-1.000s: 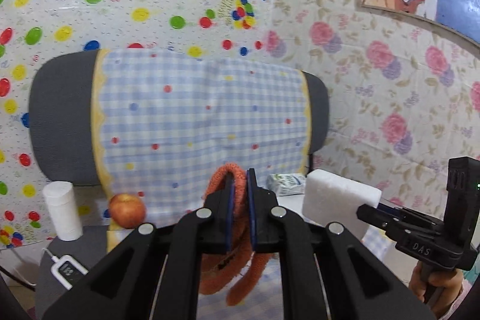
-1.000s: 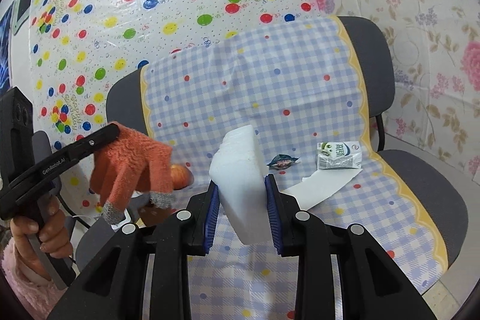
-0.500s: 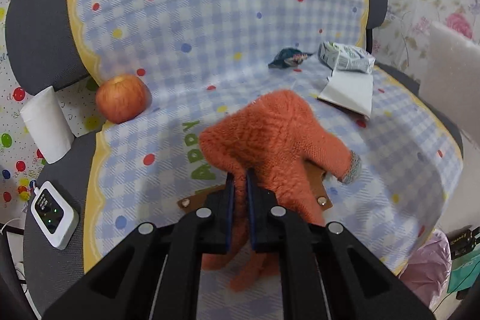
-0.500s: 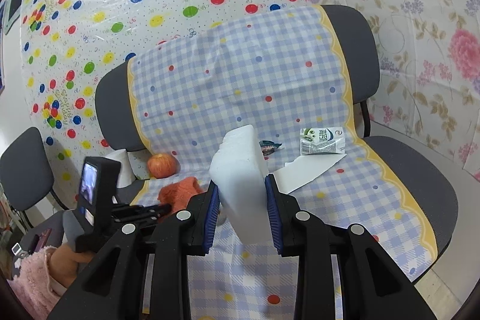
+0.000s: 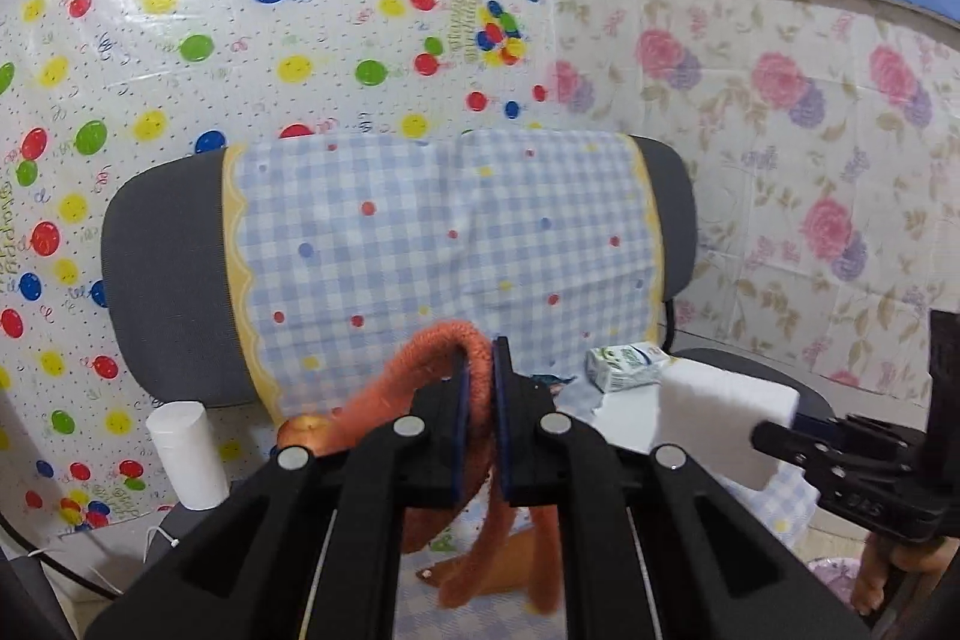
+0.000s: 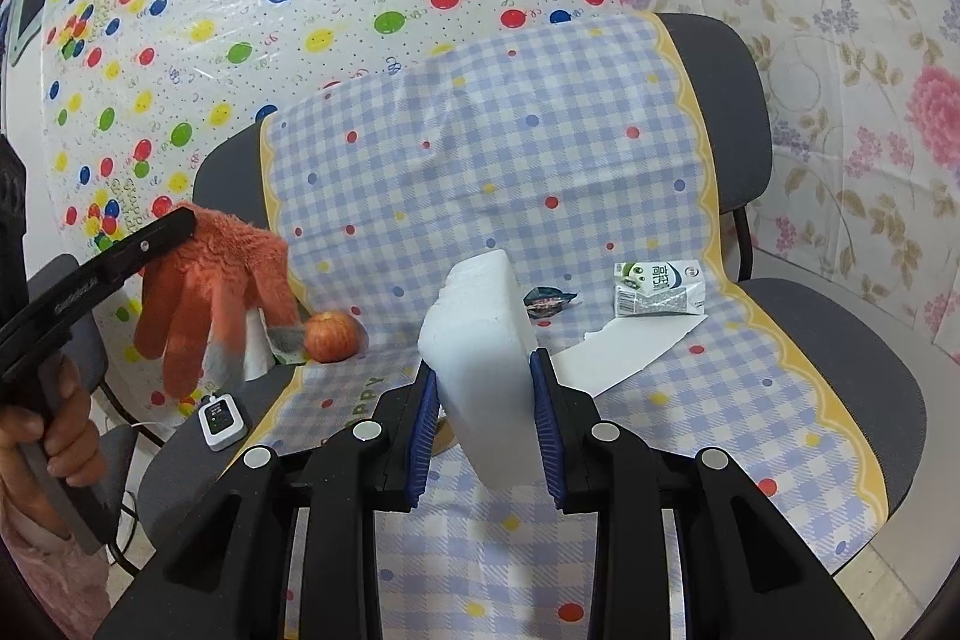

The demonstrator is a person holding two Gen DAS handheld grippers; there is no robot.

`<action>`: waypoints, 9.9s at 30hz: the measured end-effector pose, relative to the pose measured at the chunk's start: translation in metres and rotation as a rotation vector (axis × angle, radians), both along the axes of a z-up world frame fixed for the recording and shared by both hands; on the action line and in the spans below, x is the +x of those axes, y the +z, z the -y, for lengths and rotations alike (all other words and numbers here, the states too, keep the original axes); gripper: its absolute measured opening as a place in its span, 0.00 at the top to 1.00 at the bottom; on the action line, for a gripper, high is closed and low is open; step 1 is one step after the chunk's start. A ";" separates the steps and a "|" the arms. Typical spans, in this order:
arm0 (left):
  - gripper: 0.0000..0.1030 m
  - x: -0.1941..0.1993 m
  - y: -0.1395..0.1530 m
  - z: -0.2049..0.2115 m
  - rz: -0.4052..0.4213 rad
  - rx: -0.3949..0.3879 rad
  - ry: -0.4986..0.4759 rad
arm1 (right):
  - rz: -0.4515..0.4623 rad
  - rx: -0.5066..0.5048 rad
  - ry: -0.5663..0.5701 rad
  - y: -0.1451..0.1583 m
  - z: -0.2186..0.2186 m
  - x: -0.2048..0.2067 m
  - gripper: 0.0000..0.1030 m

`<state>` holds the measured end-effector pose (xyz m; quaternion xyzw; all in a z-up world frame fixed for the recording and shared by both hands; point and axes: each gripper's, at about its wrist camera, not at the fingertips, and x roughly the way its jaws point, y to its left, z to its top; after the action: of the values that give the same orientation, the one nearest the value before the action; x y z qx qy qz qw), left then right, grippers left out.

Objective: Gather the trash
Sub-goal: 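Carry the foam block and orange glove to the pink bin and open both tools, then return the left tool to the chair and grasp the brown leather piece, then lift the brown leather piece with the left tool while the right tool grasps the white paper sheet, then carry the leather piece and paper sheet to the pink bin and open both tools, then move both tools from the pink bin back over the chair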

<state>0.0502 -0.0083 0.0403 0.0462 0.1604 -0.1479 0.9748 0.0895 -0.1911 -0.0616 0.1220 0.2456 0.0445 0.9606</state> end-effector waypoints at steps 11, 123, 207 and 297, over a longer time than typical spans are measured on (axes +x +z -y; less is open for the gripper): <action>0.95 -0.041 -0.030 0.051 -0.008 0.097 -0.210 | 0.001 -0.028 -0.064 0.007 0.019 -0.050 0.70; 0.18 0.081 -0.181 0.002 -0.457 0.221 -0.096 | -0.246 -0.036 -0.107 -0.065 0.023 0.067 0.46; 0.55 0.081 -0.123 0.021 -0.317 0.000 -0.098 | -0.237 -0.281 0.030 -0.046 -0.014 0.138 0.96; 0.27 -0.031 -0.075 0.105 -0.222 0.069 -0.218 | -0.196 -0.027 -0.280 -0.012 0.096 -0.108 0.66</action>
<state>0.0188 -0.1134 -0.0352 0.0804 0.2662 -0.2516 0.9270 -0.0189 -0.2872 -0.0740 0.1458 0.3194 -0.1050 0.9304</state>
